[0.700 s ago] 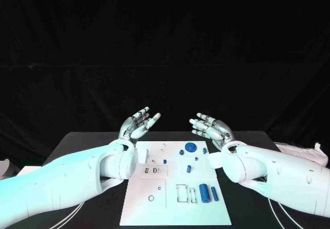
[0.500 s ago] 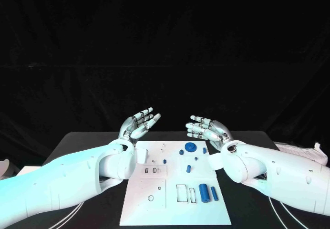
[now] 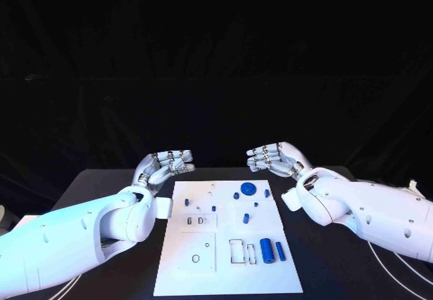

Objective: Assemble the parts on the task board

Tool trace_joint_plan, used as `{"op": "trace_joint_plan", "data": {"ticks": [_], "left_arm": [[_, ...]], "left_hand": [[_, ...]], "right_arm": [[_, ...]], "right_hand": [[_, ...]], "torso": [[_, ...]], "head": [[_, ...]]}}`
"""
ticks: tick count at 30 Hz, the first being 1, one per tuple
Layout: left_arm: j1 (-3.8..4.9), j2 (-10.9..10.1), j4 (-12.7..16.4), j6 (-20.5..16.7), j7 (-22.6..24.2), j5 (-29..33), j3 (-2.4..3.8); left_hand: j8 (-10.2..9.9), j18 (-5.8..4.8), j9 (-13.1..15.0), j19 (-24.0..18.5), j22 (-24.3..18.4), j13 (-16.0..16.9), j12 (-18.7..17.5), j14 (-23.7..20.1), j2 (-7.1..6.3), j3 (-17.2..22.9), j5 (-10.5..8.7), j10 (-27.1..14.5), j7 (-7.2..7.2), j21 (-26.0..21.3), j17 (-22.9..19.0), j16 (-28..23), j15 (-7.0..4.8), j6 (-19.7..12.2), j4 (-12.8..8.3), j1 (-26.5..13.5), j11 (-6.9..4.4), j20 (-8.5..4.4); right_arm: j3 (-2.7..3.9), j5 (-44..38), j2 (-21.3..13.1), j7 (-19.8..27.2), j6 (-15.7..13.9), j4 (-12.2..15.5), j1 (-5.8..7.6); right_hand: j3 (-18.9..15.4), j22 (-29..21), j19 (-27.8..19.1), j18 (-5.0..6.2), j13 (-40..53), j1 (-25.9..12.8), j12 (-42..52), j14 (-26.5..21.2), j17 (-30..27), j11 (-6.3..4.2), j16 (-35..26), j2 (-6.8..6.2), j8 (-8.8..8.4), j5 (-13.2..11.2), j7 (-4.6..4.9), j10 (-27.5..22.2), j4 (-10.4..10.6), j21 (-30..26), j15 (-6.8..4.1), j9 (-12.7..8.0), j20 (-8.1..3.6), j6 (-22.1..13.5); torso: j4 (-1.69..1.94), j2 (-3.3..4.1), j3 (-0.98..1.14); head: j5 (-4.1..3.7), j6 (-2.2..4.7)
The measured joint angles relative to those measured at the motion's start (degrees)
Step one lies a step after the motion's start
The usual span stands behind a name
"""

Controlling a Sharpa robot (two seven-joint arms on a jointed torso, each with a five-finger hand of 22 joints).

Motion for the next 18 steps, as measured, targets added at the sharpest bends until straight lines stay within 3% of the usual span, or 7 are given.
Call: {"op": "trace_joint_plan", "data": {"ticks": [5, 7, 8, 16, 18], "left_arm": [[0.2, -2.4, 3.7, 1.4, -0.3, -0.1, 0.01], [0.29, -3.2, 5.1, 1.9, -0.5, -0.1, 0.01], [0.37, -3.7, 6.1, 2.3, -0.6, -0.1, 0.02], [0.67, -5.6, 11.5, 3.8, -1.3, 0.0, 0.26], [0.76, -5.8, 12.5, 3.9, -1.4, 0.1, 0.42]], "left_hand": [[-0.5, 0.01, -0.1, 1.9, -0.4, 0.0, -0.5, 2.3, -0.04, 0.4, 0.0, 2.5, -0.52, 0.0, 0.6, -0.3, -0.88, 1.5, -0.4, 0.0, -0.91, -0.92], [-0.7, 0.01, -0.2, 2.2, -0.5, 0.0, -0.7, 2.5, -0.04, 0.5, 0.0, 2.9, -0.72, 0.0, 0.7, -0.4, -0.87, 1.7, -0.5, 0.0, -0.88, -0.85], [-0.8, 0.0, -0.2, 2.3, -0.5, 0.0, -0.8, 2.5, -0.04, 0.5, 0.0, 2.9, -0.72, 0.1, 0.7, -0.4, -0.87, 1.7, -0.5, 0.0, -0.94, -0.92], [-1.7, -0.01, -0.2, 2.7, -0.9, 0.0, -2.0, 2.5, -0.04, 0.7, 0.0, 2.9, -0.52, 0.2, 0.8, -1.6, -0.87, 1.9, -0.7, 0.0, -0.94, -0.93], [-1.7, -0.01, -0.2, 2.7, -1.0, 0.0, -2.0, 2.5, -0.04, 0.7, 0.0, 2.9, -0.52, 0.2, 0.8, -1.7, -0.87, 1.9, -0.7, 0.0, -0.94, -0.93]], "right_arm": [[0.36, -11.1, -0.4, -2.1, 0.4, 0.3, 1.4], [0.48, -15.9, -0.4, -3.5, 0.7, 0.3, 1.92], [0.55, -19.2, -0.3, -4.5, 1.1, 0.2, 2.28], [0.72, -40.5, 0.8, -12.9, 3.9, -0.2, 3.94], [0.78, -44.4, 1.0, -14.7, 4.7, -0.1, 4.39]], "right_hand": [[2.0, 0.5, 5.1, 0.0, 0.1, 0.4, -0.5, 5.3, 0.4, -1.18, 0.3, -0.36, 0.0, -0.3, -0.84, 4.6, -1.4, 2.0, -1.61, 0.1, -1.86, 4.1], [2.7, 0.7, 7.0, 0.17, 0.1, 0.5, -0.8, 7.1, 0.5, -1.61, 0.4, -0.52, -0.02, -0.5, -1.15, 6.1, -1.7, 2.9, -2.23, 0.1, -2.51, 5.3], [3.0, 0.8, 7.8, 0.86, 0.1, 0.4, -0.8, 8.0, 0.7, -1.81, 0.6, -0.92, -0.23, -0.7, -1.32, 6.8, -1.9, 3.4, -2.52, 0.1, -2.91, 5.8], [3.9, 3.3, 15.2, 0.88, 0.2, 0.3, -1.2, 16.9, 3.0, -3.93, 3.4, -2.7, -0.56, -1.9, -2.97, 11.5, -2.7, 8.9, -5.41, 0.3, -6.23, 9.3], [5.3, 6.7, 20.4, 0.88, 0.2, -0.5, -1.7, 20.9, 7.6, -5.37, 9.5, -4.35, -1.34, -3.1, -4.14, 13.9, -2.3, 15.4, -7.48, 0.3, -8.92, 11.3]], "torso": [[0.48, 1.44, -0.04], [0.64, 2.07, -0.08], [0.74, 2.38, -0.11], [1.75, 4.94, -0.44], [1.98, 5.61, -0.54]], "head": [[-0.75, 0.09], [-1.1, 0.21], [-1.24, 0.3], [-2.5, 0.68], [-2.87, 0.9]]}}
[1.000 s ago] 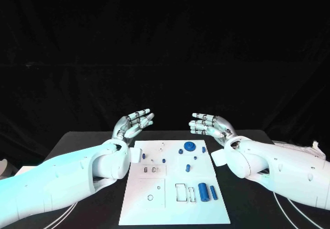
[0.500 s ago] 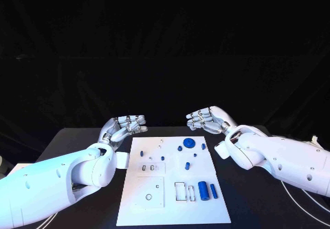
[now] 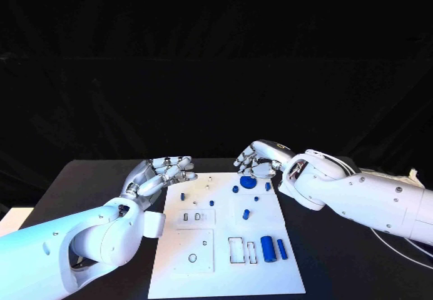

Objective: Assemble the parts on the task board

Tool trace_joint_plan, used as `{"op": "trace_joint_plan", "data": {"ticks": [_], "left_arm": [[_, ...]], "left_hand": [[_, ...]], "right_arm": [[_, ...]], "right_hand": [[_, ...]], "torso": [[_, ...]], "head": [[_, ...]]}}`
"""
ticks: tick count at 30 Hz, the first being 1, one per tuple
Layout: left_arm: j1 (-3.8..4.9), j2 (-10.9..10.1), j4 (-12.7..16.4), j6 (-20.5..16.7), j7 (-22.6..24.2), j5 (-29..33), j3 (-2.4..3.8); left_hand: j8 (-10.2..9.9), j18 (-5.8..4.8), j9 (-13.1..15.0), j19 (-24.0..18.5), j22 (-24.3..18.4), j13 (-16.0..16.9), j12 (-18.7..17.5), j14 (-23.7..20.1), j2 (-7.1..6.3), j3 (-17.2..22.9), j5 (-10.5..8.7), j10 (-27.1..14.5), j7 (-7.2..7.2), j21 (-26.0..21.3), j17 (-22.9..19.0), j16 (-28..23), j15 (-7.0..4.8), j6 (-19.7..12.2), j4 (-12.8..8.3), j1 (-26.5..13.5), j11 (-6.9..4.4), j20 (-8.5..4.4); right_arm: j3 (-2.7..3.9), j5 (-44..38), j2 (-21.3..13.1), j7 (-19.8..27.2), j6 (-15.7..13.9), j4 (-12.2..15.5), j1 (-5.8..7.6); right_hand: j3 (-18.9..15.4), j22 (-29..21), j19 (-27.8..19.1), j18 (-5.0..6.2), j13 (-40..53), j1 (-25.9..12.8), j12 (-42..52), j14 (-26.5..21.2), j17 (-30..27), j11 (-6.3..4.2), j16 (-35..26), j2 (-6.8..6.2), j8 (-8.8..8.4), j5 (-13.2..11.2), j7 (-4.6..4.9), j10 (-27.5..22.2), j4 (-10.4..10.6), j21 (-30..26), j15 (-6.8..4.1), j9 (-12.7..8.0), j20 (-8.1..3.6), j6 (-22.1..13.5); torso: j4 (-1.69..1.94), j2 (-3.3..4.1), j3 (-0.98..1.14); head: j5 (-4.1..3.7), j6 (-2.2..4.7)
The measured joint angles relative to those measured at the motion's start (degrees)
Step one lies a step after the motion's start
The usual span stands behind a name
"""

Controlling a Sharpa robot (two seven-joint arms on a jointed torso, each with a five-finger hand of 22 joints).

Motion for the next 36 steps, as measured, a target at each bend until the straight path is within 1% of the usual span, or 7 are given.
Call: {"op": "trace_joint_plan", "data": {"ticks": [3, 6, 12, 16, 23, 35, 36], "left_arm": [[0.22, -0.3, 1.3, 0.2, -0.2, 0.1, 0.18], [0.46, -0.6, 2.2, 0.3, -0.4, 0.3, 0.27], [0.83, -1.0, 2.9, 0.4, -0.7, 0.5, 0.38], [0.89, -1.1, 3.0, 0.5, -0.8, 0.5, 0.4], [0.93, -1.2, 3.1, 0.5, -1.0, 0.6, 0.41], [0.94, -1.6, 3.7, 0.6, -1.2, 0.7, 0.42], [0.94, -1.6, 3.7, 0.6, -1.2, 0.7, 0.42]], "left_hand": [[0.0, 0.0, 0.0, 0.0, -0.1, 0.0, -0.3, 0.0, 0.0, 0.0, 0.0, 0.0, 0.0, 0.0, 0.0, 0.0, 0.0, 0.0, 0.0, 0.0, 0.0, 0.0], [-0.2, 0.0, 0.0, 0.0, -0.1, 0.0, -0.3, 0.0, 0.0, 0.0, 0.0, 0.0, 0.0, -0.2, 0.0, -0.2, 0.0, 0.0, 0.0, 0.0, 0.0, 0.0], [-0.2, -0.01, 0.0, 0.0, -0.2, 0.0, -0.4, -0.2, 0.0, 0.0, 0.0, -0.2, 0.0, -0.2, 0.0, -0.2, 0.21, 0.0, 0.0, 0.0, 0.2, 0.0], [-0.2, -0.01, 0.0, 0.0, -0.3, 0.0, -0.6, -0.2, 0.0, 0.0, 0.0, -0.2, 0.0, -0.2, 0.0, -0.5, 0.21, 0.0, 0.0, 0.0, 0.2, 0.0], [-0.6, -0.01, 0.0, 0.0, -0.3, 0.0, -0.6, -0.2, -0.24, 0.0, 0.0, -0.2, 0.0, -0.4, 0.0, -0.5, 0.21, 0.0, 0.0, -0.2, 0.2, 0.01], [-0.6, -0.01, 0.0, 0.0, -0.3, 0.0, -0.6, -0.2, -0.24, 0.0, 0.0, -0.2, 0.0, -0.4, 0.0, -0.5, 0.21, 0.0, 0.0, -0.2, 0.2, 0.01], [-0.6, -0.01, 0.0, 0.0, -0.4, 0.0, -0.7, -0.2, -0.24, 0.0, 0.0, -0.2, 0.0, -0.4, 0.0, -0.6, 0.21, 0.0, 0.0, -0.2, 0.2, 0.0]], "right_arm": [[0.09, -5.4, 0.4, -2.6, 1.7, 0.0, 0.65], [0.1, -9.4, 0.7, -4.7, 3.4, -0.1, 0.95], [0.09, -14.3, 1.2, -7.3, 6.7, -0.5, 1.21], [0.09, -16.2, 1.5, -8.2, 8.5, -1.0, 1.26], [0.09, -18.0, 2.0, -9.0, 10.7, -2.0, 1.28], [0.05, -19.3, 3.1, -9.1, 13.2, -3.3, 1.19], [0.05, -19.3, 3.2, -9.1, 13.3, -3.3, 1.18]], "right_hand": [[1.0, 1.9, 1.3, -0.01, 0.0, -0.5, 0.0, 0.8, 3.0, -0.21, 4.3, -0.46, -0.1, -0.6, -0.22, 0.2, 0.7, 3.3, -0.61, 0.0, -0.9, 0.2], [1.8, 3.0, 2.0, -0.01, 0.0, -1.1, 0.0, 0.8, 5.1, -0.63, 7.5, -1.14, -0.1, -1.3, -0.22, -0.3, 1.3, 5.1, -0.61, 0.0, -0.9, 0.2], [3.9, 6.4, 2.6, -0.01, 0.0, -2.0, 0.0, 0.8, 10.7, -0.28, 17.3, -3.1, -0.1, -2.0, -0.62, -2.4, 3.5, 10.4, -0.6, -0.1, -1.04, -0.2], [5.3, 16.6, 4.5, -0.52, 0.0, -1.9, 0.0, 0.8, 15.3, -0.19, 23.8, -4.03, -0.1, -2.2, -0.62, -3.5, 4.9, 19.6, -0.6, -0.1, -0.89, -0.2], [7.5, 30.7, 5.2, -2.25, 0.0, -1.1, 0.0, 0.8, 29.4, -0.08, 38.4, -5.82, -0.1, -2.4, -0.62, -4.2, 7.1, 32.1, -0.6, 0.0, -0.58, -0.7], [8.7, 38.1, 5.0, -2.25, 0.0, -0.3, 0.0, 1.0, 36.8, 0.33, 46.1, -6.65, -0.1, -2.4, -0.42, -4.6, 9.3, 38.7, -0.4, 0.0, -0.34, -0.8], [8.8, 38.4, 5.2, -2.71, 0.0, -0.3, 0.0, 1.0, 37.1, 0.33, 46.4, -6.69, -0.1, -2.4, -0.42, -4.6, 9.3, 38.9, -0.4, 0.0, -0.19, -0.8]], "torso": [[0.33, 0.85, -0.14], [0.69, 1.58, -0.23], [1.22, 2.68, -0.33], [1.5, 3.22, -0.4], [1.93, 3.87, -0.51], [2.49, 4.61, -0.52], [2.52, 4.64, -0.52]], "head": [[-0.43, 0.12], [-0.76, 0.24], [-1.24, 0.53], [-1.38, 0.72], [-1.83, 0.94], [-2.11, 1.05], [-2.15, 1.03]]}}
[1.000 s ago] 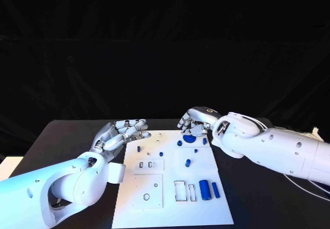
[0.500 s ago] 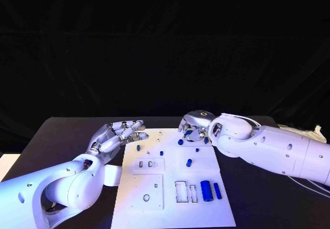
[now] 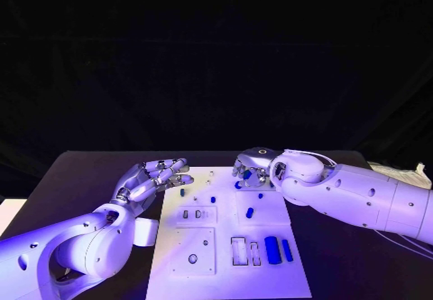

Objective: Assemble the parts on the task board

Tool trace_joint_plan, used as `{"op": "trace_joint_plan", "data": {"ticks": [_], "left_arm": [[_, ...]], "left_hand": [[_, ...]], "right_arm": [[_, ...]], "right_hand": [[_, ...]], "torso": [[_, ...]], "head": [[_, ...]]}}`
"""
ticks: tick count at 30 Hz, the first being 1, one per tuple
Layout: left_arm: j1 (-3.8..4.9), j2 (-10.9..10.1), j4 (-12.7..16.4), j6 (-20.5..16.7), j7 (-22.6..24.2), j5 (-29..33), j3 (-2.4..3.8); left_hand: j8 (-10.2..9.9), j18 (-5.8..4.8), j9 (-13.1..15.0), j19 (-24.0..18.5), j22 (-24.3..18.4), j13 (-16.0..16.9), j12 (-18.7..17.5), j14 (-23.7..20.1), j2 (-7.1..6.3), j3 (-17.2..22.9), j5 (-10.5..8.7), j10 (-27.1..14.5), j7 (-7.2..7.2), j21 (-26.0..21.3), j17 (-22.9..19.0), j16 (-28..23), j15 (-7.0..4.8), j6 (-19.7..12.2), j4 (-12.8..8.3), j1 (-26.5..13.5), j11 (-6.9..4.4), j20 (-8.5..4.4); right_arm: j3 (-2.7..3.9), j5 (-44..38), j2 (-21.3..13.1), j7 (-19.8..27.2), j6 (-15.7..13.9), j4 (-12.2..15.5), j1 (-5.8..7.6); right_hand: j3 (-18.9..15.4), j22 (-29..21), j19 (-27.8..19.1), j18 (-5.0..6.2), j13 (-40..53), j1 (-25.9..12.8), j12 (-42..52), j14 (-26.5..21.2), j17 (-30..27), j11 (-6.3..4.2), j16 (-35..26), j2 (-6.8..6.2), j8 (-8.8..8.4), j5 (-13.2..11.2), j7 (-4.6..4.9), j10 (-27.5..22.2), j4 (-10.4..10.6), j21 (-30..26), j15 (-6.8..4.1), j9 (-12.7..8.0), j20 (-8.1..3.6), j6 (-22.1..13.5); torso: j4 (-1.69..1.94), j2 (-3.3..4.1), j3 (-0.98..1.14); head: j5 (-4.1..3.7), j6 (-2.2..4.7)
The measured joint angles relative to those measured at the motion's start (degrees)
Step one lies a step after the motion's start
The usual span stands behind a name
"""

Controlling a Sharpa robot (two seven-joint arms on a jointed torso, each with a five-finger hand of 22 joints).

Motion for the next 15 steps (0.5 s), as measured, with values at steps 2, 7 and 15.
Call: {"op": "trace_joint_plan", "data": {"ticks": [2, 7, 15], "left_arm": [[0.0, 0.0, 0.0, 0.0, 0.0, 0.0, 0.0], [0.0, 0.0, 0.0, 0.1, -0.1, 0.0, 0.01], [0.01, -0.1, 0.0, 0.1, -0.2, 0.1, 0.01]], "left_hand": [[0.0, 0.0, 0.0, 0.0, 0.0, 0.0, -0.3, 0.0, 0.0, 0.0, 0.0, 0.0, 0.0, 0.0, 0.0, -0.2, 0.0, 0.0, 0.0, 0.0, 0.0, 0.0], [0.0, 0.0, 0.0, 0.0, 0.0, 0.0, -0.3, 0.0, 0.01, 0.0, 0.0, 0.0, 0.0, 0.0, 0.0, -0.2, 0.0, 0.0, 0.0, 0.0, 0.0, 0.0], [0.0, 0.0, 0.0, 0.0, -0.1, 0.0, -0.3, 0.0, 0.01, 0.0, 0.0, 0.0, 0.0, 0.0, 0.0, -0.2, 0.0, 0.0, 0.0, 0.0, 0.0, 0.0]], "right_arm": [[0.0, -0.1, 0.1, 0.0, 0.3, -0.1, -0.01], [-0.01, -0.3, 0.2, 0.1, 1.0, -0.4, -0.04], [-0.03, -0.7, 0.3, 0.1, 1.9, -1.0, -0.1]], "right_hand": [[0.3, 0.9, 0.0, -0.42, 0.0, 0.2, 0.0, 0.0, 0.8, 0.0, 0.7, -0.17, 0.0, 0.0, 0.0, 0.0, 0.3, 0.7, 0.0, 0.0, 0.03, 0.0], [0.6, 2.4, 0.0, -0.42, 0.0, 0.3, 0.0, 0.0, 2.2, 0.0, 2.2, -0.34, 0.0, 0.0, 0.0, 0.0, 0.6, 1.9, 0.0, 0.1, 0.03, 0.0], [1.1, 4.1, 0.2, -0.42, 0.0, 0.6, 0.0, 0.0, 3.7, 0.0, 3.5, -0.19, 0.0, 0.0, 0.0, 0.0, 1.1, 3.1, 0.0, 0.1, 0.23, 0.0]], "torso": [[0.08, 0.1, -0.02], [0.22, 0.26, -0.02], [0.3, 0.44, -0.02]], "head": [[-0.1, -0.08], [-0.23, -0.15], [-0.3, -0.15]]}}
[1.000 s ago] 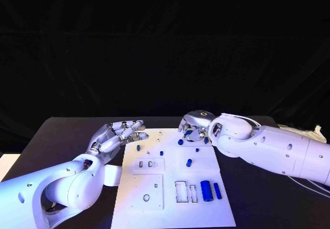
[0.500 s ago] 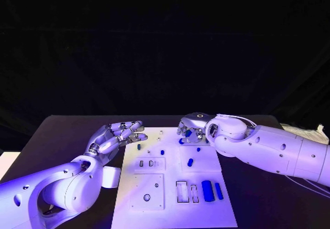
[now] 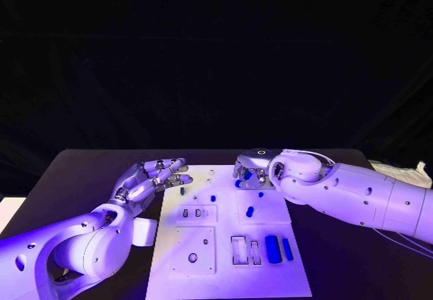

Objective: Assemble the parts on the task board

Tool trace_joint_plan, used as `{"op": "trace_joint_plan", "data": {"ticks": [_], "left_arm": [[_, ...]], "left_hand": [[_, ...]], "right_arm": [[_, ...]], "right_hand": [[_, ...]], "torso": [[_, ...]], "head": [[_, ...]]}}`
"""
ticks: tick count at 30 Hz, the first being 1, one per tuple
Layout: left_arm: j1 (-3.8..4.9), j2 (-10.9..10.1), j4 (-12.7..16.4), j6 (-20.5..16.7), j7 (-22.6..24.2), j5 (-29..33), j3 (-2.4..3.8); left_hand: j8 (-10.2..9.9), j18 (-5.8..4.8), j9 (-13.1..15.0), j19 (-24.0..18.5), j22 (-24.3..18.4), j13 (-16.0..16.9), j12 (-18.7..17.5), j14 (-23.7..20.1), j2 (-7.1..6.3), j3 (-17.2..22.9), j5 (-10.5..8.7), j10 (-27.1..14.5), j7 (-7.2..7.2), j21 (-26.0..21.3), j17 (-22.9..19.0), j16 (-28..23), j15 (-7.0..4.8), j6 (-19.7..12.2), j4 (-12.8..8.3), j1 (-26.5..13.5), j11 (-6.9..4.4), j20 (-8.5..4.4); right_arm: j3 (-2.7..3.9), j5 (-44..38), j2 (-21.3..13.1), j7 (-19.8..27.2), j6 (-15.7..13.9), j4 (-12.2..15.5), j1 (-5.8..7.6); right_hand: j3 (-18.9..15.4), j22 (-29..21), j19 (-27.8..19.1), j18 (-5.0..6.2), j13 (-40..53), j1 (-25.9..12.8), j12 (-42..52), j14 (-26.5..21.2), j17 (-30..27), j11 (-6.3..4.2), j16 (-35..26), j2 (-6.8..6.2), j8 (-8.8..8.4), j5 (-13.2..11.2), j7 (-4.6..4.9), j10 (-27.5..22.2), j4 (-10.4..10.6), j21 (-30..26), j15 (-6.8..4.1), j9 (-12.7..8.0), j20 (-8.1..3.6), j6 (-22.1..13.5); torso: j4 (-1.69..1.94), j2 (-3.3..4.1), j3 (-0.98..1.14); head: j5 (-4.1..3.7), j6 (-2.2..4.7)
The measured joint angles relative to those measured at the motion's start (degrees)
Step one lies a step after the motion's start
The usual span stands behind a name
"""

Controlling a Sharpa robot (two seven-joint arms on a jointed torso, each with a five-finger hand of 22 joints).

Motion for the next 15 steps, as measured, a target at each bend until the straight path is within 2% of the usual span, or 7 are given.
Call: {"op": "trace_joint_plan", "data": {"ticks": [10, 15], "left_arm": [[0.0, -0.1, 0.0, 0.1, -0.1, 0.0, 0.0], [0.0, -0.1, 0.0, 0.1, -0.2, 0.0, 0.0]], "left_hand": [[0.0, 0.0, 0.0, 0.0, 0.0, 0.0, 0.0, 0.0, 0.0, 0.0, 0.0, 0.0, 0.0, 0.0, 0.0, 0.0, 0.0, 0.0, 0.0, 0.0, 0.0, 0.0], [0.0, 0.0, 0.0, 0.0, 0.0, 0.0, 0.0, 0.0, 0.0, 0.0, 0.0, 0.0, 0.0, 0.0, 0.0, 0.0, 0.0, 0.0, 0.0, 0.0, 0.0, 0.0]], "right_arm": [[-0.06, -0.4, 0.4, 0.0, 0.9, -0.6, -0.11], [-0.08, -0.5, 0.5, 0.0, 1.3, -0.7, -0.22]], "right_hand": [[0.7, 1.8, 0.0, 0.0, 0.0, 0.3, 0.0, 0.0, 1.2, -0.17, 1.5, 0.26, 0.0, -0.3, -0.34, 0.5, 0.7, 1.6, 0.0, 0.2, 0.0, 0.6], [1.0, 3.2, 0.0, -0.15, 0.0, 0.3, 0.0, 0.0, 2.2, -0.54, 2.5, 0.26, 0.0, -1.1, -0.53, 1.4, 1.2, 2.8, 0.0, 0.3, 0.0, 1.5]], "torso": [[0.15, 0.19, -0.04], [0.21, 0.25, -0.05]], "head": [[-0.04, 0.08], [-0.07, -0.1]]}}
